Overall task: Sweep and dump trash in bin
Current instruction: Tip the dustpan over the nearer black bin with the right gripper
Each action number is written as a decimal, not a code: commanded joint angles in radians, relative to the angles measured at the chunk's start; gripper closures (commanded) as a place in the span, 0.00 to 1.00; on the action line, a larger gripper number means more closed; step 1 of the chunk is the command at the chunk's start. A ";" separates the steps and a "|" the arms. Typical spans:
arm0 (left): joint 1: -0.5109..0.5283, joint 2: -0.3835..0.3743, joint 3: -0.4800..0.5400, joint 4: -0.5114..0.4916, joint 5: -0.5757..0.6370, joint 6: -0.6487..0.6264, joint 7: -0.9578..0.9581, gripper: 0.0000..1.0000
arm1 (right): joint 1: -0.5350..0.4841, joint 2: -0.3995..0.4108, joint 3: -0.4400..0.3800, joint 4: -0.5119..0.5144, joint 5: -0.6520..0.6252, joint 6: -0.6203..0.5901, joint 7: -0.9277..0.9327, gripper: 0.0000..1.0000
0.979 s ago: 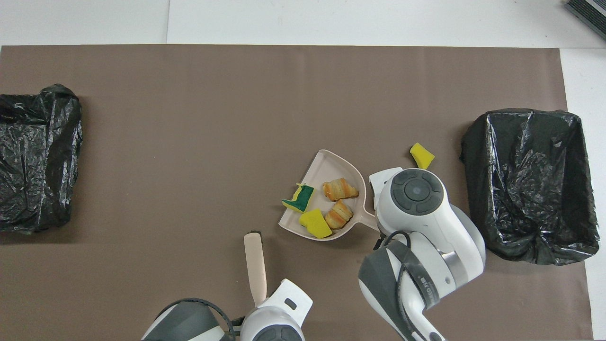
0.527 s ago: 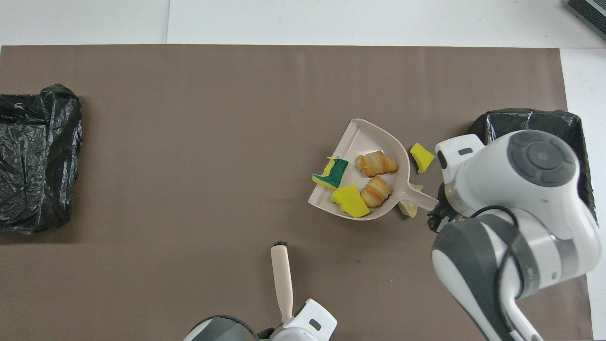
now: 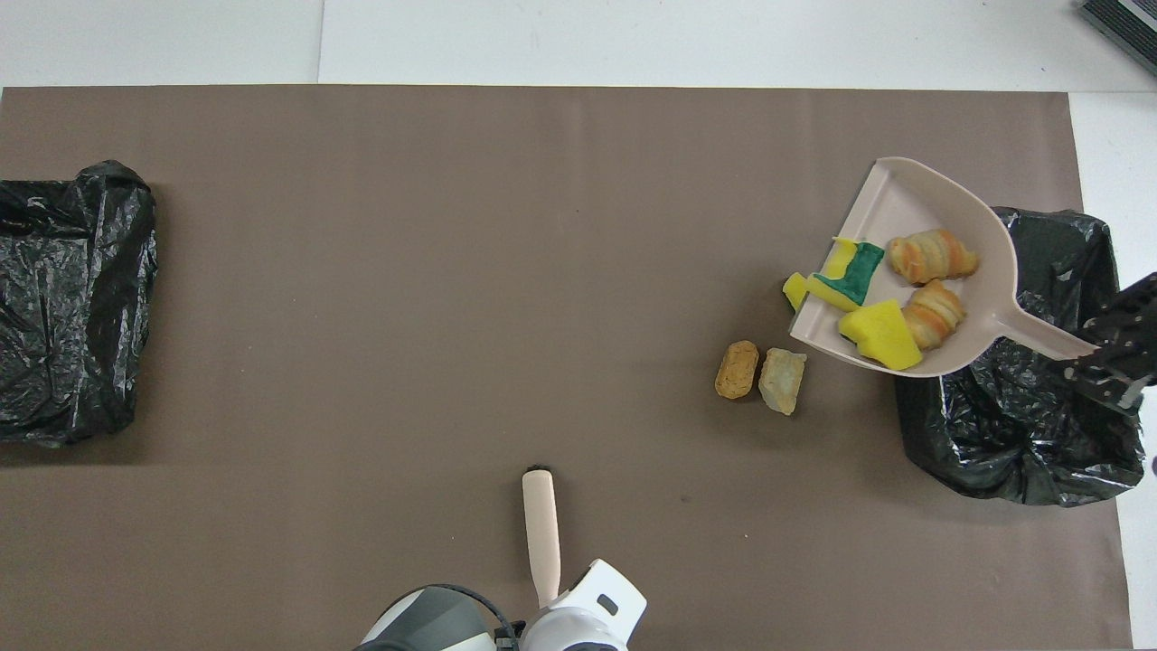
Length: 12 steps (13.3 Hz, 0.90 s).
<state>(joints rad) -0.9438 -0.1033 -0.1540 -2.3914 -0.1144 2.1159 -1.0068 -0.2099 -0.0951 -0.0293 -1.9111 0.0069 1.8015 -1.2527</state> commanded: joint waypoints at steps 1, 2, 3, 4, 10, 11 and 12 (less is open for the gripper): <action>0.002 0.050 0.016 0.098 -0.016 -0.102 0.069 0.40 | -0.118 0.041 0.011 0.081 -0.033 -0.027 -0.127 1.00; 0.011 0.048 0.021 0.103 -0.016 -0.102 0.073 0.12 | -0.152 0.046 0.011 0.096 -0.080 -0.019 -0.166 1.00; 0.034 0.042 0.022 0.124 -0.013 -0.106 0.085 0.00 | -0.182 0.052 0.009 0.107 -0.122 -0.008 -0.197 1.00; 0.074 0.036 0.022 0.158 -0.007 -0.131 0.121 0.00 | -0.203 0.057 0.006 0.110 -0.166 -0.001 -0.226 1.00; 0.336 0.024 0.024 0.440 0.090 -0.370 0.433 0.00 | -0.258 0.081 -0.034 0.069 -0.519 0.232 -0.398 1.00; 0.376 0.024 0.024 0.498 0.122 -0.420 0.488 0.00 | -0.247 0.089 -0.034 0.052 -0.569 0.245 -0.390 1.00; 0.411 0.027 0.024 0.558 0.133 -0.469 0.548 0.00 | -0.241 0.090 -0.032 0.043 -0.605 0.249 -0.389 1.00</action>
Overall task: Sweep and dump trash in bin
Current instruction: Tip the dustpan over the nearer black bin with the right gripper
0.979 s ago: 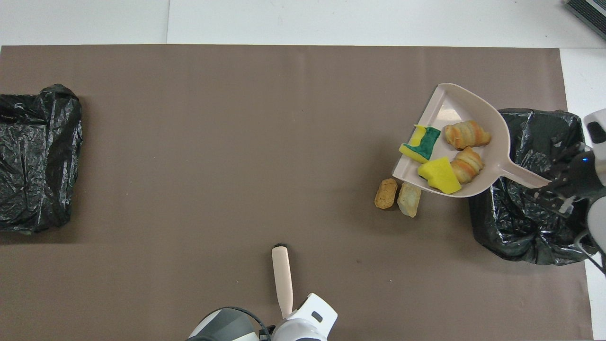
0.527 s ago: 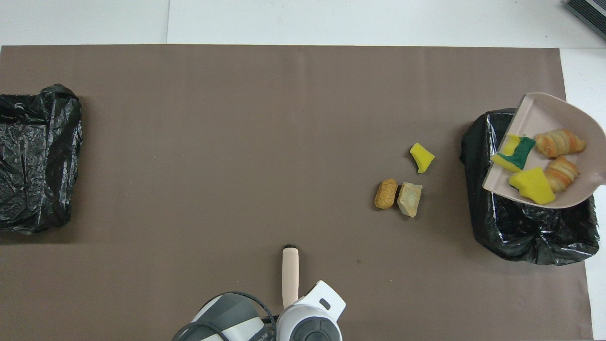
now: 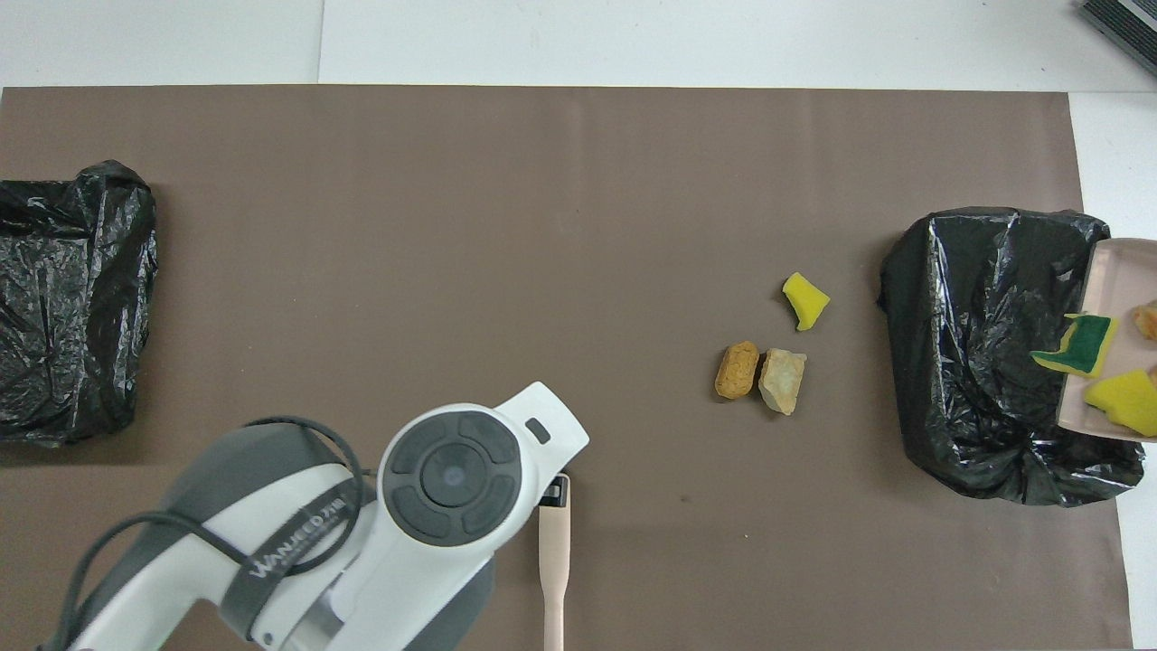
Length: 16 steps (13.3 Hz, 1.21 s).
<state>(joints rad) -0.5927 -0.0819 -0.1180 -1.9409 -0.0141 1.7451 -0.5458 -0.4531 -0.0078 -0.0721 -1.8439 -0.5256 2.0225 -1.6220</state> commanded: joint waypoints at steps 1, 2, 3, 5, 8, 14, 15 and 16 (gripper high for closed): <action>0.104 0.010 -0.011 0.169 0.042 -0.125 0.143 0.00 | 0.026 0.008 0.011 -0.029 -0.111 0.031 -0.019 1.00; 0.154 0.016 -0.011 0.227 0.042 -0.159 0.203 0.00 | 0.043 0.009 0.011 -0.029 -0.164 0.032 -0.018 1.00; 0.180 0.016 -0.011 0.275 0.042 -0.200 0.261 0.00 | 0.059 0.009 0.012 -0.031 -0.215 0.036 -0.018 1.00; 0.269 0.014 -0.008 0.359 0.045 -0.274 0.370 0.00 | 0.085 0.009 0.012 -0.035 -0.293 0.044 -0.024 1.00; 0.358 0.022 -0.006 0.459 0.039 -0.370 0.478 0.00 | 0.096 0.008 0.011 -0.032 -0.355 0.041 -0.038 1.00; 0.450 0.004 0.011 0.458 -0.018 -0.401 0.581 0.00 | 0.093 -0.063 0.009 0.054 -0.233 0.010 -0.040 1.00; 0.455 0.005 0.011 0.461 -0.018 -0.398 0.581 0.00 | 0.087 -0.073 0.008 0.061 -0.168 -0.005 -0.029 1.00; 0.456 0.005 0.011 0.462 -0.015 -0.395 0.581 0.00 | 0.085 -0.080 0.008 0.071 -0.124 -0.022 -0.015 1.00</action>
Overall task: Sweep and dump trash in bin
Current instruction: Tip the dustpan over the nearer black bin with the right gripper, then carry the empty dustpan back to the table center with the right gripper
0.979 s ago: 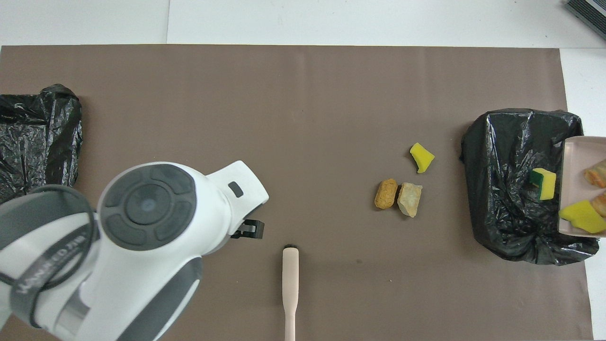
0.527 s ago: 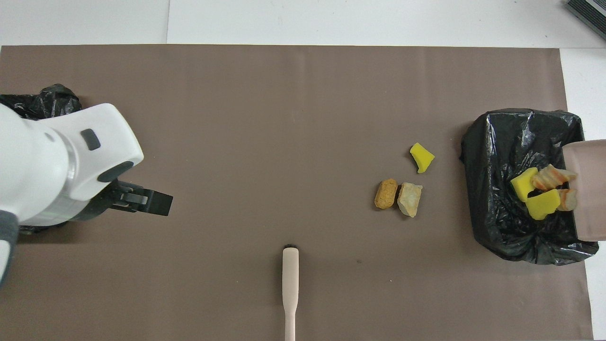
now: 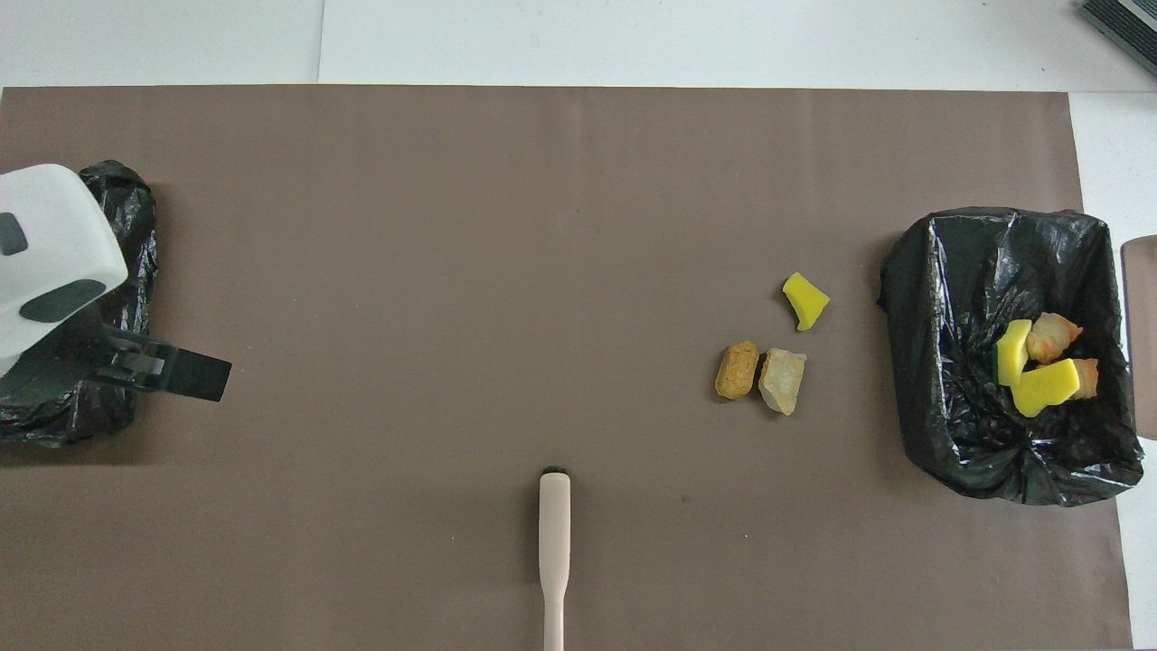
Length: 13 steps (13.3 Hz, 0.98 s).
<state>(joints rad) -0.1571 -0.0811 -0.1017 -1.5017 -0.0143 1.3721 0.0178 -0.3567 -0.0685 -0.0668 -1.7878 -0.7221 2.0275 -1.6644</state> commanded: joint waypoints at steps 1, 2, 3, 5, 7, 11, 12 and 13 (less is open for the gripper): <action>0.024 0.004 -0.003 0.021 -0.015 -0.015 0.017 0.00 | -0.011 -0.019 0.002 0.034 0.122 -0.044 0.067 1.00; 0.036 0.004 -0.003 0.020 -0.015 -0.013 0.016 0.00 | -0.011 -0.020 0.004 0.041 0.191 -0.080 0.136 1.00; 0.043 0.003 -0.004 0.017 -0.015 -0.013 0.016 0.00 | -0.010 -0.022 0.012 0.045 0.261 -0.111 0.244 1.00; 0.045 0.001 -0.001 0.017 -0.015 -0.013 0.004 0.00 | 0.033 -0.027 0.047 0.039 0.309 -0.179 0.459 1.00; 0.045 0.001 -0.001 0.017 -0.013 -0.016 0.005 0.00 | 0.102 -0.028 0.108 0.034 0.335 -0.246 0.717 1.00; 0.074 0.001 0.000 0.017 -0.009 -0.021 0.010 0.00 | 0.327 0.031 0.144 0.025 0.466 -0.274 1.247 1.00; 0.086 0.003 0.000 0.017 -0.009 -0.021 0.010 0.00 | 0.397 0.062 0.144 0.030 0.504 -0.273 1.393 1.00; 0.102 0.003 0.000 0.017 -0.009 -0.021 0.010 0.00 | 0.459 0.096 0.144 0.033 0.545 -0.263 1.539 1.00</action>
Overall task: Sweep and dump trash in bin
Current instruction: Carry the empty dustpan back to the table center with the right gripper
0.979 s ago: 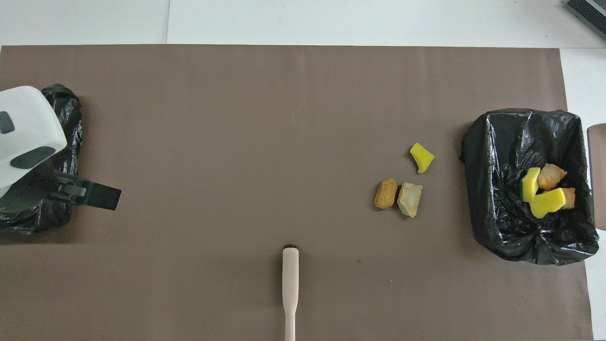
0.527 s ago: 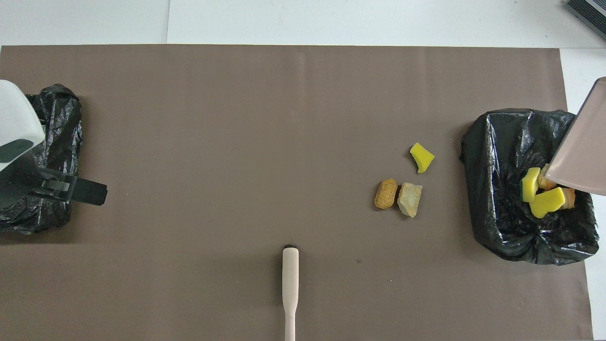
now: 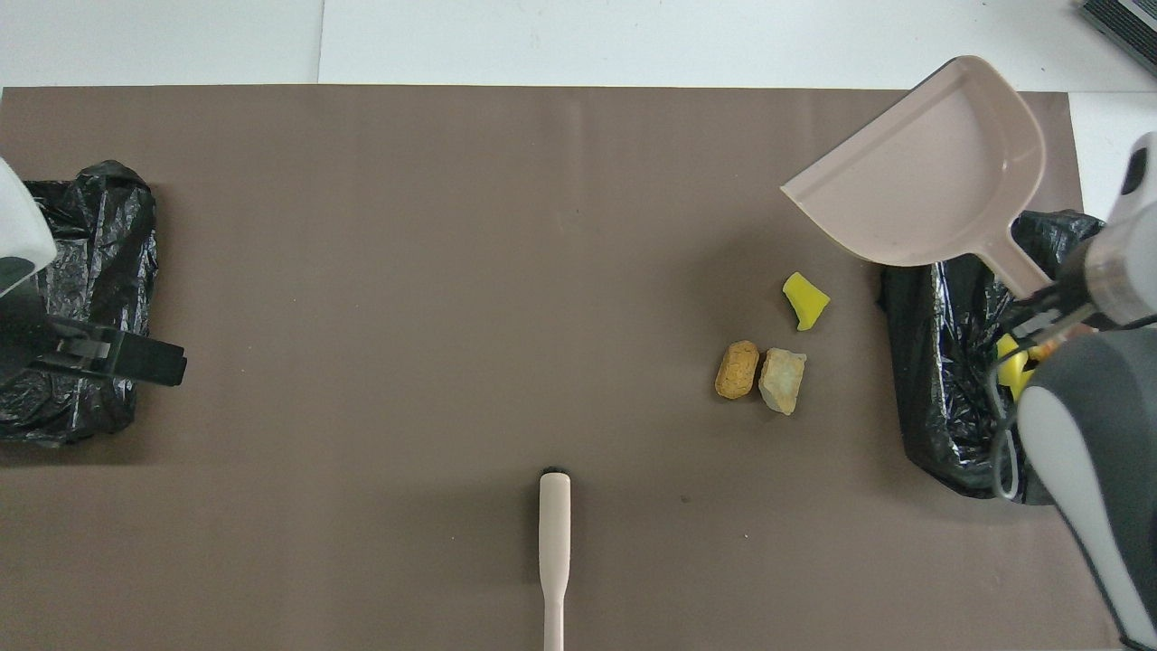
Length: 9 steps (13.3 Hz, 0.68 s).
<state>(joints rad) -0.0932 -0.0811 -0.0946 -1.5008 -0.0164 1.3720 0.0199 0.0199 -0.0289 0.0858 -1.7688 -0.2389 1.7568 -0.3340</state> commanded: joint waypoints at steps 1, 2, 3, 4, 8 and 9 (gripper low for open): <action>0.052 0.003 -0.007 0.016 -0.007 -0.021 0.008 0.00 | 0.145 0.099 -0.009 0.017 0.093 0.016 0.357 1.00; 0.061 0.003 -0.007 0.016 -0.005 -0.021 0.008 0.00 | 0.196 0.148 -0.006 0.019 0.119 0.033 0.477 1.00; 0.064 0.003 -0.007 0.016 -0.005 -0.021 0.008 0.00 | 0.260 0.190 -0.003 0.031 0.154 0.083 0.594 1.00; 0.067 0.003 -0.007 0.016 -0.005 -0.021 0.008 0.00 | 0.306 0.226 -0.003 0.046 0.185 0.114 0.683 1.00; 0.067 0.003 -0.007 0.016 -0.005 -0.021 0.008 0.00 | 0.461 0.386 -0.003 0.170 0.228 0.161 0.998 1.00; 0.067 0.003 -0.007 0.016 -0.005 -0.021 0.008 0.00 | 0.498 0.418 -0.003 0.190 0.231 0.177 1.024 1.00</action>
<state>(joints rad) -0.0405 -0.0811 -0.0935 -1.5008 -0.0164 1.3720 0.0201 0.4738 0.3166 0.0902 -1.6655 -0.0385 1.9292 0.6250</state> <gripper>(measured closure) 0.000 0.665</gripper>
